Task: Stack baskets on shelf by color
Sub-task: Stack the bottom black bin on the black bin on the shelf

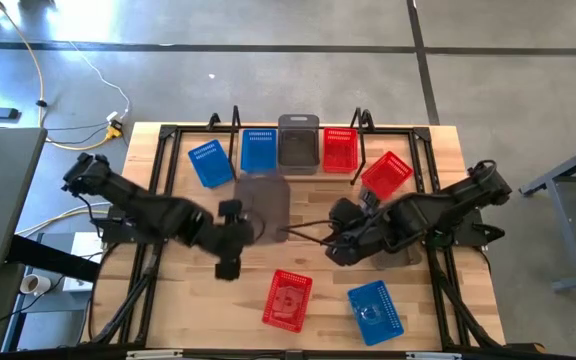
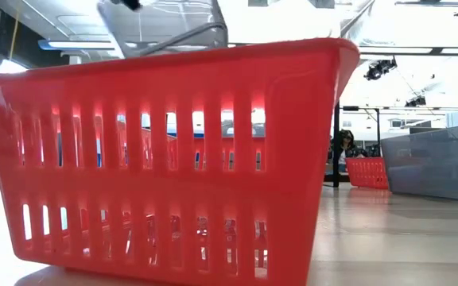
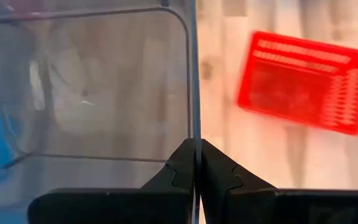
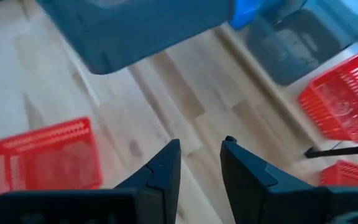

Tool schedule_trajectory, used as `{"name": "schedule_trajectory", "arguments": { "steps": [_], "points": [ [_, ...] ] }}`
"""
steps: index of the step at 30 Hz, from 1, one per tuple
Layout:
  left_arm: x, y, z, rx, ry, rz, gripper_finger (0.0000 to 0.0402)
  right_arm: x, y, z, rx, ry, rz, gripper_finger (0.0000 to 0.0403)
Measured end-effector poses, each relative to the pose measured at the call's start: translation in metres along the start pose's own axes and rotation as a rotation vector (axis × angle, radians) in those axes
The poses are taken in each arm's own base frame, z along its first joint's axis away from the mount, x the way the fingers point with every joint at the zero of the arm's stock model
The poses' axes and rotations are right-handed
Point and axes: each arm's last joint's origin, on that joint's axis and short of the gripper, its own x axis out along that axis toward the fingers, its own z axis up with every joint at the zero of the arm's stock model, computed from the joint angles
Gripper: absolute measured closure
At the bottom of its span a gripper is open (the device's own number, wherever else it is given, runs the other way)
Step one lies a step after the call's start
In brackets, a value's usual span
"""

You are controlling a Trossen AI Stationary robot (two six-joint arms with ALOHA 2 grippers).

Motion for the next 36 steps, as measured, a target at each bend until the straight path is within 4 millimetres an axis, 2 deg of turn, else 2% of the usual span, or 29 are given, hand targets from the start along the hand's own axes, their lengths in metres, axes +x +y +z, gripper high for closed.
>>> {"name": "schedule_trajectory", "arguments": {
  "steps": [8, 22, 29, 36],
  "points": [
    [0.006, 0.051, 0.013, 0.051, -0.025, 0.083, 0.0401, 0.004, -0.011, 0.012, 0.034, -0.05, -0.078, 0.0302],
    [0.017, 0.121, 0.022, 0.164, -0.018, 0.197, 0.0401, 0.021, -0.037, 0.032, 0.114, -0.048, -0.162, 0.0302],
    [0.019, 0.151, 0.026, 0.188, -0.072, 0.207, 0.0401, 0.026, -0.044, 0.037, 0.148, -0.047, -0.184, 0.0302],
    [0.016, 0.173, 0.029, 0.187, -0.116, 0.254, 0.0401, 0.029, -0.05, 0.041, 0.168, -0.045, -0.199, 0.0302]
  ]
}}
